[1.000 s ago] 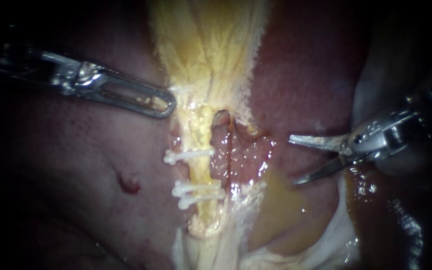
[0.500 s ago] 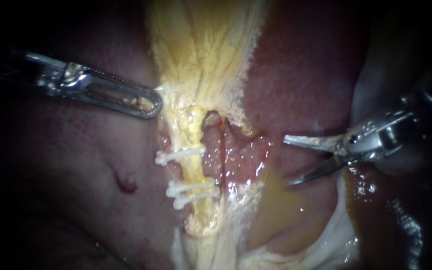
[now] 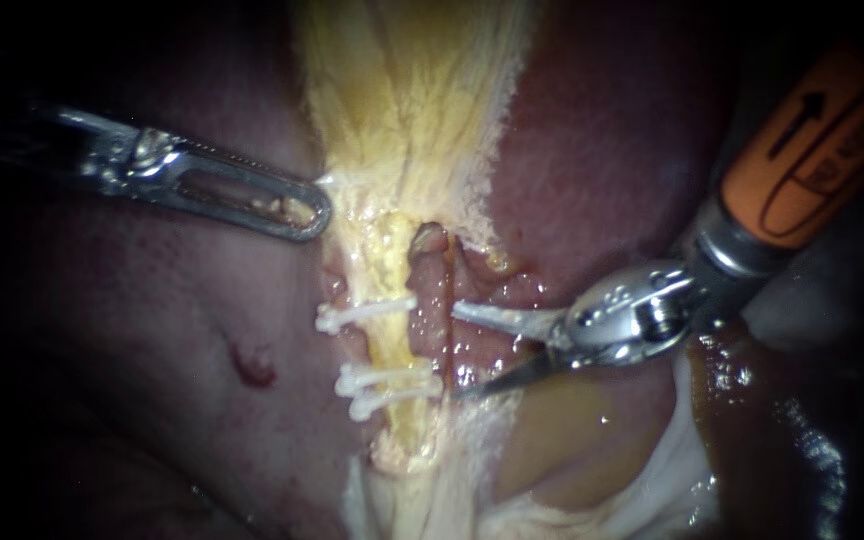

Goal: Go to the cutting position left tube

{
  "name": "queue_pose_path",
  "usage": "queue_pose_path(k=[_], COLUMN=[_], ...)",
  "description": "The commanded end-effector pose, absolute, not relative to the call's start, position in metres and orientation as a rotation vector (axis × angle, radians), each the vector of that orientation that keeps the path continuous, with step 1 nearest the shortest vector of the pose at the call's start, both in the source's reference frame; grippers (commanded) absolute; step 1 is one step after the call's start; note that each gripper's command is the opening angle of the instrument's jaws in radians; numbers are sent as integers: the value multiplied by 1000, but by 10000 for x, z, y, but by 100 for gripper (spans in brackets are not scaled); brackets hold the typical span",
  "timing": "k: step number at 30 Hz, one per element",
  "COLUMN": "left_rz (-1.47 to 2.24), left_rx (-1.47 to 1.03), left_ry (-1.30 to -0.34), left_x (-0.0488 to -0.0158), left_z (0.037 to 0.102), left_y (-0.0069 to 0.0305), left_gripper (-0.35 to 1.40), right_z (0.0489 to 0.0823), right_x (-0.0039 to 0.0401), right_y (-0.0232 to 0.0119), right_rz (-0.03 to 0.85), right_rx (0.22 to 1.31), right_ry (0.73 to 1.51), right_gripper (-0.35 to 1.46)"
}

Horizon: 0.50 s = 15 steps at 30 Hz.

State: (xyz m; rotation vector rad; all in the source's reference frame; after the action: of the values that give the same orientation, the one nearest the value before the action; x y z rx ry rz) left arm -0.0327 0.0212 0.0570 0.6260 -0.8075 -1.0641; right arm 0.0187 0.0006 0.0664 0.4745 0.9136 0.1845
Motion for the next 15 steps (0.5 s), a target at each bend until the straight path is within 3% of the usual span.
queue_pose_path(k=[1, 15], left_rz=[-1065, -1065], left_rx=[625, 625], left_ry=[-807, -807], left_x=[-327, -328], left_z=[570, 570], left_y=[212, 211], left_gripper=[-35, -35], right_z=[667, 713], right_x=[190, 199], right_y=[6, 8], right_rz=[182, 195], right_rx=[482, 552], right_ry=[915, 911], right_gripper=[144, 144])
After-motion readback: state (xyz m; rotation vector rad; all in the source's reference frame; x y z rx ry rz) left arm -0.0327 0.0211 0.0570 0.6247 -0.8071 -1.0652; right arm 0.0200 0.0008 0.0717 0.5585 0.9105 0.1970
